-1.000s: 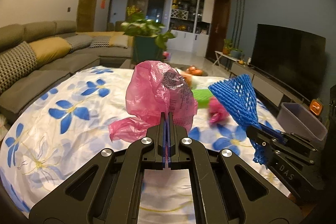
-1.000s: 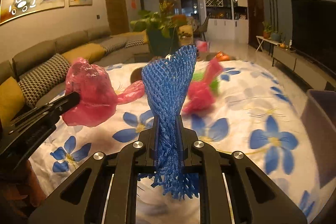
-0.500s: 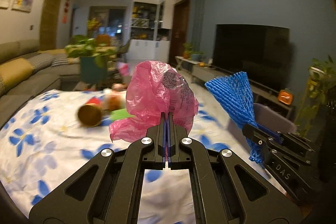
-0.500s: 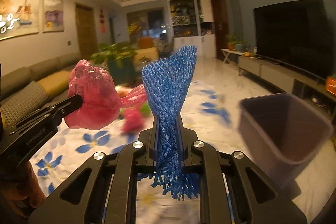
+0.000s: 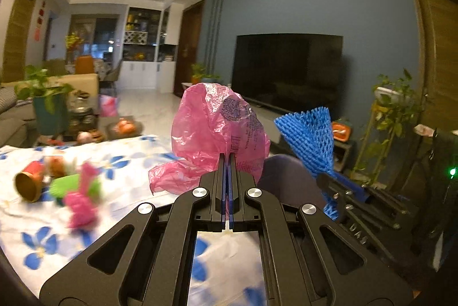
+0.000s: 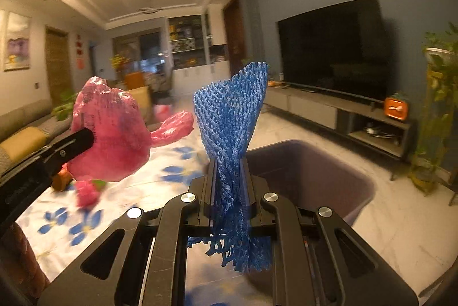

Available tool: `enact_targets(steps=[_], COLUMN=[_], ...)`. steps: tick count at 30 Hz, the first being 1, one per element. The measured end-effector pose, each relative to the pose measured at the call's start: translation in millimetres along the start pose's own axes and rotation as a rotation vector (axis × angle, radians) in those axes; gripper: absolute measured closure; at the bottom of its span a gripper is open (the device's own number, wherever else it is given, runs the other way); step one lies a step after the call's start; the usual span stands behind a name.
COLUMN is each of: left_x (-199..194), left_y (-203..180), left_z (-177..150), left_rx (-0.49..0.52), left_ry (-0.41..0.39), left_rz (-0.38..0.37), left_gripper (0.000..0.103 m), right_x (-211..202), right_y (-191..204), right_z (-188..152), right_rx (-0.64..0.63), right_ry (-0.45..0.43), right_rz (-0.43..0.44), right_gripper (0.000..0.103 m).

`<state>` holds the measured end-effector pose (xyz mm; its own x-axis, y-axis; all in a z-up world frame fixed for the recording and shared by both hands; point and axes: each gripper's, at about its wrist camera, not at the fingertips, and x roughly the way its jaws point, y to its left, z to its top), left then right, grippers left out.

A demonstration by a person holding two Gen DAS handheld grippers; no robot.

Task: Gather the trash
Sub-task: 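Carry the pink bag and blue mesh net over the grey bin with both tools, then open the right tool over the grey bin while the left tool opens too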

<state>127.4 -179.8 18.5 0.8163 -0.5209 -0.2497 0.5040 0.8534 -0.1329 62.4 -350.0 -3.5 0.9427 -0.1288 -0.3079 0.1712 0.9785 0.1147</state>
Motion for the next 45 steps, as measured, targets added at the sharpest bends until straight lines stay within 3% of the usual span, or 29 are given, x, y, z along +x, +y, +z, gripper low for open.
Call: enact_targets(steps=[9,15,45], left_x=[51.9,78.0,116.4], left_y=[-31.8,-32.2,-42.2], left_z=[-12.6,-22.6,-38.9], left_rx=[0.019,0.001,0.023], left_ry=[0.023,0.066,0.18], left_rz=[-0.07,-0.095,-0.152], left_gripper=[0.103,0.103,0.103], right_x=[19.4,32.7,50.1], right_y=[-33.9,-37.5,-44.1], right_z=[-2.0,-4.5,-3.3], right_rx=[0.055,0.061,0.072], right_ry=[0.004,0.022,0.059], right_rz=[-0.072,-0.085,-0.102], right_gripper=[0.087,0.087,0.083])
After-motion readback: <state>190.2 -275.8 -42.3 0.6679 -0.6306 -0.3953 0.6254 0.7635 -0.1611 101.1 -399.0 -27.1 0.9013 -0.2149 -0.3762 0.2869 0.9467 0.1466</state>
